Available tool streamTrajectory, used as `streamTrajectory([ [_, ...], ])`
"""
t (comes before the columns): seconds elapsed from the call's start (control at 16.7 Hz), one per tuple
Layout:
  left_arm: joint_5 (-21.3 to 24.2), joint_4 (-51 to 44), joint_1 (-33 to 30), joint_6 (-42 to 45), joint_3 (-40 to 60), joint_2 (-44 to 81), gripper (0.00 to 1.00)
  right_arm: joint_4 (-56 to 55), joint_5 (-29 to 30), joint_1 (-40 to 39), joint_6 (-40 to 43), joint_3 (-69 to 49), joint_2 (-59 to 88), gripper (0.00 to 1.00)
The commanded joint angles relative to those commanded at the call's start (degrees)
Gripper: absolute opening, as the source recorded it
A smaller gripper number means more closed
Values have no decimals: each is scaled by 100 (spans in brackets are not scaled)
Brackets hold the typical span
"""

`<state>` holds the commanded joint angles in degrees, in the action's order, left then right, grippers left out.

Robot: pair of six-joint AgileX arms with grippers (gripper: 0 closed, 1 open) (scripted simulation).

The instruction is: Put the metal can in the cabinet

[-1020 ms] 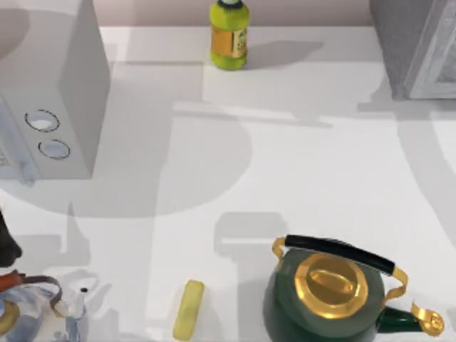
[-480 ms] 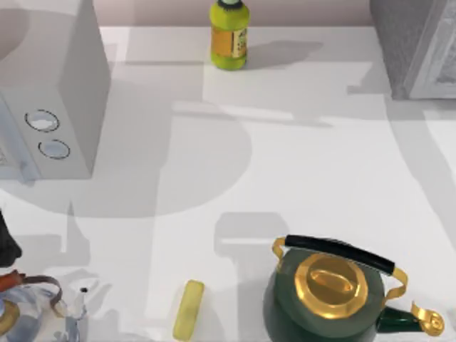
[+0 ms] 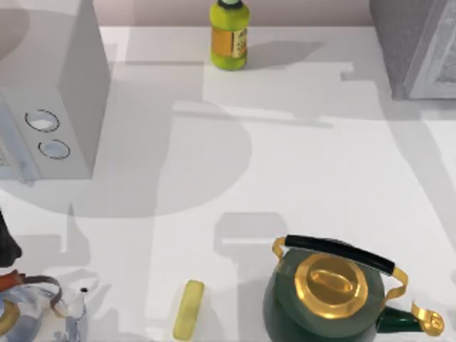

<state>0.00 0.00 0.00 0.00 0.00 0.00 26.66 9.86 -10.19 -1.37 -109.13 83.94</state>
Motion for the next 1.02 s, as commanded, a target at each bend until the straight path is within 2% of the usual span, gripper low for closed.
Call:
streamTrajectory([
  [0.42,0,0,0,0,0,0,100,699,-222,222,-3,-3258,2196,0],
  [0.6,0,0,0,0,0,0,100,999,-270,359,17,-4307,3023,0],
  [0.78,0,0,0,0,0,0,100,1193,-283,450,28,-4812,3494,0],
  [1.02,0,0,0,0,0,0,100,1214,-283,461,29,-4861,3541,0],
])
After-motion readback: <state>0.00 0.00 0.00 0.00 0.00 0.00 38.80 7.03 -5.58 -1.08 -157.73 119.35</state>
